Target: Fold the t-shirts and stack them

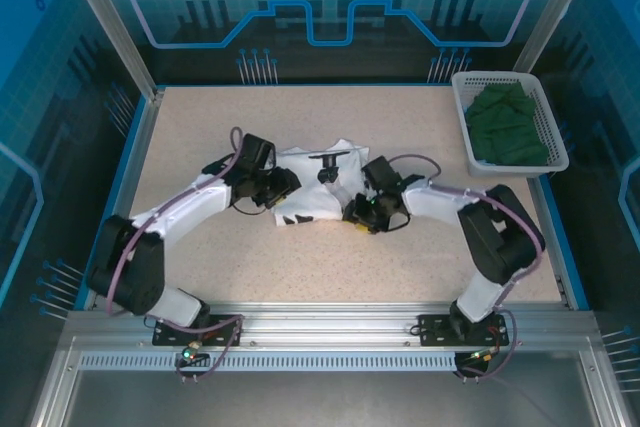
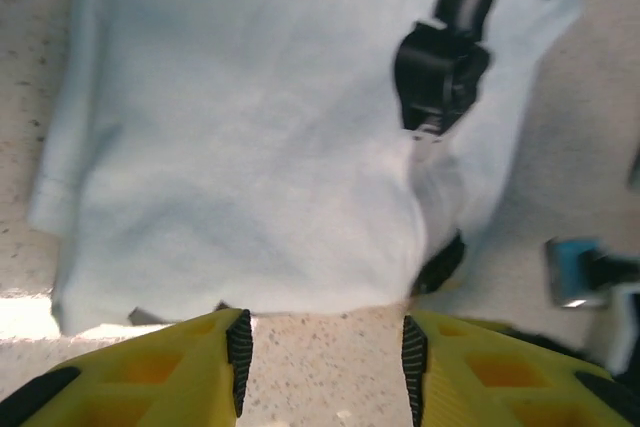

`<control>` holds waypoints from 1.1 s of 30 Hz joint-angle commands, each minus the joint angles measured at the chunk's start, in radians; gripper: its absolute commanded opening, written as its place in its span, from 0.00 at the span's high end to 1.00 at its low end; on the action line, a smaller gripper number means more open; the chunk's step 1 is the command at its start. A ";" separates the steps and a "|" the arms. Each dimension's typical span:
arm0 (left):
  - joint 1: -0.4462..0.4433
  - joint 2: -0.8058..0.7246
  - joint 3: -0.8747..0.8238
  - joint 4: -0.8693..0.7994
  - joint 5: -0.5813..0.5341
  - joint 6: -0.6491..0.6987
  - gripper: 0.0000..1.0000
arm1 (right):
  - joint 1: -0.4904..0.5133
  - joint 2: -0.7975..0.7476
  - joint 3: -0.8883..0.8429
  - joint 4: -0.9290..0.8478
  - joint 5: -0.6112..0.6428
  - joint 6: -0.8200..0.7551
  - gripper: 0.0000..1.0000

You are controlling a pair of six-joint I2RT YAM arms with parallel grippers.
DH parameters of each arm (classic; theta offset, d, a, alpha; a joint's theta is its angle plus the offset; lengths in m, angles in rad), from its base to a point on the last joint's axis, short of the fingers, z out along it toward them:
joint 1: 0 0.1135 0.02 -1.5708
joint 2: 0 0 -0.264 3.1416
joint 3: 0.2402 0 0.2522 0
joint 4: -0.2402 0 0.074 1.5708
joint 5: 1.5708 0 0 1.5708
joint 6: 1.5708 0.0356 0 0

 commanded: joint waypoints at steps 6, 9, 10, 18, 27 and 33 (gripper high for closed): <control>-0.030 -0.070 -0.021 -0.032 0.105 0.071 0.67 | 0.045 -0.246 -0.016 -0.061 0.268 -0.023 0.63; -0.055 -0.004 -0.026 0.016 0.137 0.062 0.71 | 0.042 -0.137 0.082 -0.062 0.184 -0.103 0.72; -0.062 0.013 -0.028 0.030 0.134 0.061 0.71 | 0.042 -0.097 0.108 -0.066 0.171 -0.119 0.75; -0.077 0.195 -0.047 0.098 0.043 0.060 0.71 | 0.028 0.154 0.245 -0.105 0.165 -0.190 0.81; -0.060 0.269 -0.079 -0.014 -0.209 0.113 0.70 | -0.082 0.156 0.125 -0.114 0.157 -0.195 0.79; -0.021 0.265 -0.096 -0.037 -0.267 0.104 0.70 | -0.108 0.107 0.072 -0.104 0.141 -0.220 0.70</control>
